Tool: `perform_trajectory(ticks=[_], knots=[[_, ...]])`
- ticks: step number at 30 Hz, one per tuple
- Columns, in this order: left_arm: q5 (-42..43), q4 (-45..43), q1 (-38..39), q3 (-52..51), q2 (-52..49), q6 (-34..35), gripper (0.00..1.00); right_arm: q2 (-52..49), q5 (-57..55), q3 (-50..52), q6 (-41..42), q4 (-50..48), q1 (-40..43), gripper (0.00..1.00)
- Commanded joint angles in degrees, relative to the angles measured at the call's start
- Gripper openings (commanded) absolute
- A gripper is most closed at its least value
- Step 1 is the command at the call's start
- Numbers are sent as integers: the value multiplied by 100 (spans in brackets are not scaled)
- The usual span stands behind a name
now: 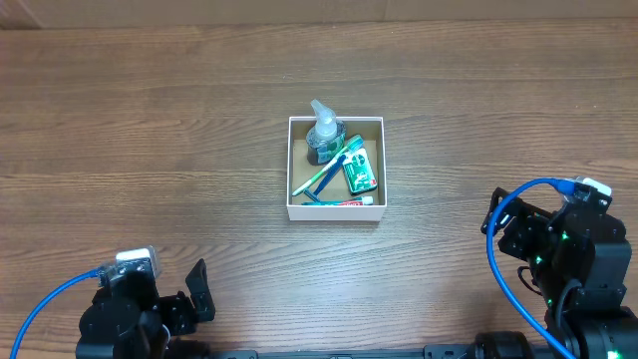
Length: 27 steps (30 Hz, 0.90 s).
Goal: Pack container
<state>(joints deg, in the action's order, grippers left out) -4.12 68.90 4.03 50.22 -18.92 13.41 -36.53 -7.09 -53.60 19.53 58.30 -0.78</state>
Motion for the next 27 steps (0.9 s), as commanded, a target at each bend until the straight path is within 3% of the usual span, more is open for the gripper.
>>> perform_trajectory(ticks=[1,8,20,27], knots=[[-55,-4,-15,-26,-26,79,100,20,-109,31,35,-9,20,100],[-55,-4,-15,-26,-26,79,100,511,-107,247,-221,-584,9,100],[-55,-4,-15,-26,-26,79,100,2997,964,3060,-1060,-3320,-2,100],[-55,-4,-15,-26,-26,79,100,3440,1023,4068,-1237,-4830,-2,100]])
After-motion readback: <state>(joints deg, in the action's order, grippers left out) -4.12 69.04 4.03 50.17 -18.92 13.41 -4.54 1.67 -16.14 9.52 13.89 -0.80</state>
